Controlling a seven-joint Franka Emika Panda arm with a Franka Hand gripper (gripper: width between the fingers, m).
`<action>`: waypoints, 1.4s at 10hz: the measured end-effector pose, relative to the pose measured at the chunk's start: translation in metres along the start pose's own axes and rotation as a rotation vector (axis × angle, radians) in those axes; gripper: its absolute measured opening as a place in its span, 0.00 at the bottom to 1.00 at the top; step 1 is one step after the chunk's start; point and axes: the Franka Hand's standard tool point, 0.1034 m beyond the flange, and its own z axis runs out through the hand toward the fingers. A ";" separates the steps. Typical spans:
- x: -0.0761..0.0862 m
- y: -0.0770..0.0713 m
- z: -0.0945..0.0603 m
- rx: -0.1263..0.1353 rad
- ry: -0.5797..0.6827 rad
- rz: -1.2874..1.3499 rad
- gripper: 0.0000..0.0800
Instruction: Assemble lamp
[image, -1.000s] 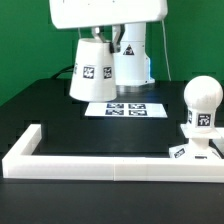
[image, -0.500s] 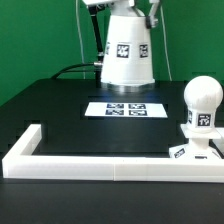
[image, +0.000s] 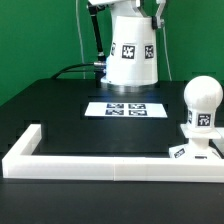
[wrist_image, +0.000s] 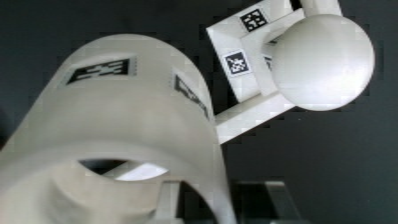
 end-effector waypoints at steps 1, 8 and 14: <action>0.003 -0.023 -0.005 0.007 0.005 0.010 0.06; -0.011 -0.080 0.011 0.005 -0.007 0.108 0.06; -0.025 -0.078 0.053 -0.031 -0.011 0.089 0.06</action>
Offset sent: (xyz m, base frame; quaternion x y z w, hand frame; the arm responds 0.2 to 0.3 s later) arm 0.0260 0.0345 0.0118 0.0033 -0.0126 0.0383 0.9992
